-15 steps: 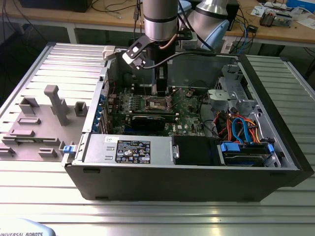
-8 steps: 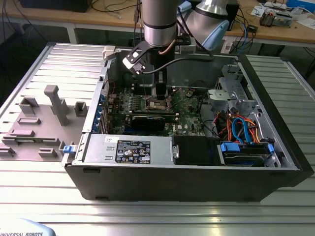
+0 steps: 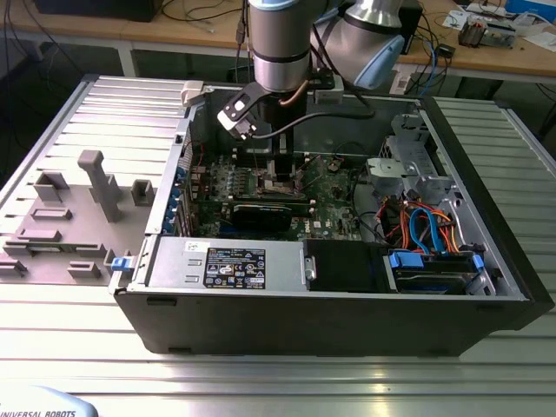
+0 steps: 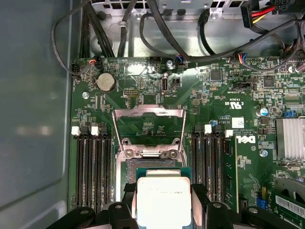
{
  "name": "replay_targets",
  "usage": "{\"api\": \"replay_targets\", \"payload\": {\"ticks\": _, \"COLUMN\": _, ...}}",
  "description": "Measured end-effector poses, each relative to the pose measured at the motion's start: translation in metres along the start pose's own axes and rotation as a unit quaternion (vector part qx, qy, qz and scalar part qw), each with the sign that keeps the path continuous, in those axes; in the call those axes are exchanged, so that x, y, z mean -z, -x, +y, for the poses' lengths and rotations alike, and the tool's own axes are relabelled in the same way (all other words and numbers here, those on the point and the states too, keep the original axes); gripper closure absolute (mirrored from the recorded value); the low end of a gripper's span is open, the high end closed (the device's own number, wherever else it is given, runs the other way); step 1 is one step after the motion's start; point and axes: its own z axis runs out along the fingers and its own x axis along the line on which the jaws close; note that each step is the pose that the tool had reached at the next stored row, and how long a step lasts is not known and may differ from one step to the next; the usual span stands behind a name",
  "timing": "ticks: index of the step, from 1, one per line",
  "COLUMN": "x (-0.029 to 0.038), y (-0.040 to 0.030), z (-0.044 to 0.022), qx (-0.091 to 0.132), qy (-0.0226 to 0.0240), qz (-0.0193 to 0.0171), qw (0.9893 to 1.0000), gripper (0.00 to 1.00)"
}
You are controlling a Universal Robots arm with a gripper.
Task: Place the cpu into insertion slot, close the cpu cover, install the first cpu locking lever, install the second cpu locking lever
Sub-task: 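Close the cpu cover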
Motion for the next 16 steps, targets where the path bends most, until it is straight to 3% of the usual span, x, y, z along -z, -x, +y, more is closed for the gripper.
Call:
{"api": "replay_targets", "payload": {"ticks": 10, "x": -0.0006, "y": -0.0001, "z": 0.0000, "qx": 0.000, "qy": 0.0002, "qz": 0.0002, "qw": 1.0000, "gripper": 0.46}}
{"api": "replay_targets", "payload": {"ticks": 16, "x": -0.0153, "y": -0.0014, "z": -0.0014, "qx": 0.000, "qy": 0.0006, "qz": 0.0001, "qw": 1.0000, "gripper": 0.46}}
